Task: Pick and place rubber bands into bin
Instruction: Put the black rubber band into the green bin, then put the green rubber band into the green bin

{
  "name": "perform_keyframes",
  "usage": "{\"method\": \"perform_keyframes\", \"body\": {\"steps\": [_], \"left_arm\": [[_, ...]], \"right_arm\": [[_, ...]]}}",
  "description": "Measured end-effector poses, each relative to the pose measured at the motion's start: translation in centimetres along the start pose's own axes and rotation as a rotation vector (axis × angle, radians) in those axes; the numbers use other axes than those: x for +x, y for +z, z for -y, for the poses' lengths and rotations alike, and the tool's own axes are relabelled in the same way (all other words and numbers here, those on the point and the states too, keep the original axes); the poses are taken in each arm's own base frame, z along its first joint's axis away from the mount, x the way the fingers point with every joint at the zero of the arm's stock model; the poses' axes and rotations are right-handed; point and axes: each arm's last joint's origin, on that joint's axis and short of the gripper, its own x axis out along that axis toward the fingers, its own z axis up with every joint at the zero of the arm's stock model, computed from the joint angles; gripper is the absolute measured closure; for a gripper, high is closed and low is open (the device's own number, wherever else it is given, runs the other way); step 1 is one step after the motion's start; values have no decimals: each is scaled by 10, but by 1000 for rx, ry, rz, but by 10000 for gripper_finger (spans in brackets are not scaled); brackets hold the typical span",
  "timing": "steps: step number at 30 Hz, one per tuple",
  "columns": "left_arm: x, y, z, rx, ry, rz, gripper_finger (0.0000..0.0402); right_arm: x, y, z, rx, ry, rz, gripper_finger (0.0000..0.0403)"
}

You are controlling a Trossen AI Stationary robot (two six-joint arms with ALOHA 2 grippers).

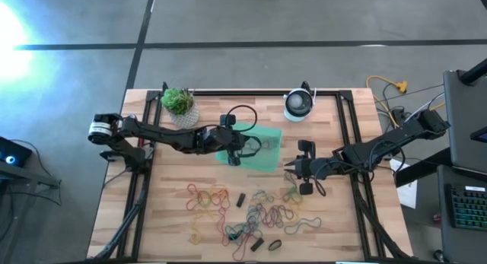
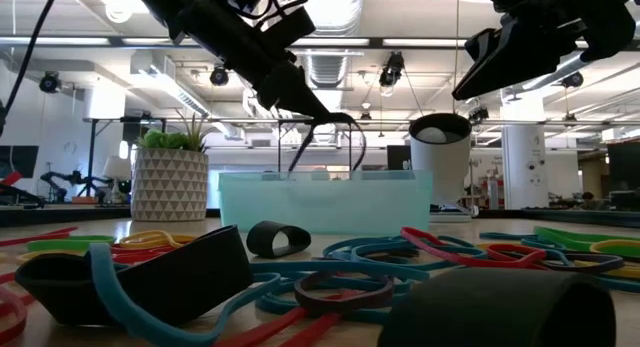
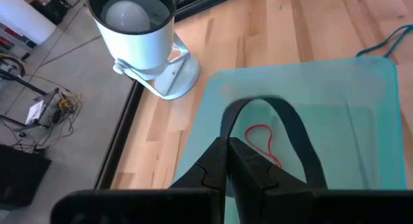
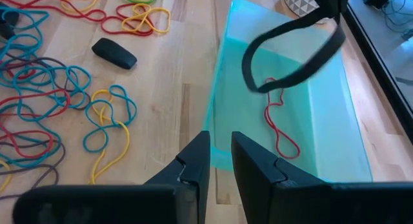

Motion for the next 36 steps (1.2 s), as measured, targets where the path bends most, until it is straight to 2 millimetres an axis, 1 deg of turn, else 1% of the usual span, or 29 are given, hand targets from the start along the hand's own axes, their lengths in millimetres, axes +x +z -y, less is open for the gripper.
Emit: {"method": "perform_keyframes", "body": {"steps": [12, 15, 21, 24, 31, 36], "left_arm": [[1, -6, 0, 8, 2, -27, 398], [1, -7, 0, 13, -2, -39, 379], [1, -7, 0, 12, 0, -38, 315], [1, -5, -1, 12, 5, -24, 297], [1, -5, -2, -27, 14, -19, 292], [1, -7, 0, -68, 6, -40, 292]], "right_arm": [[0, 0, 0, 3, 0, -1, 344], [0, 0, 0, 4, 1, -1, 344], [0, 0, 0, 12, 1, -1, 344], [0, 0, 0, 18, 2, -1, 344], [0, -1, -1, 43, 16, -8, 344], [1, -9, -5, 54, 158, -64, 344]]}}
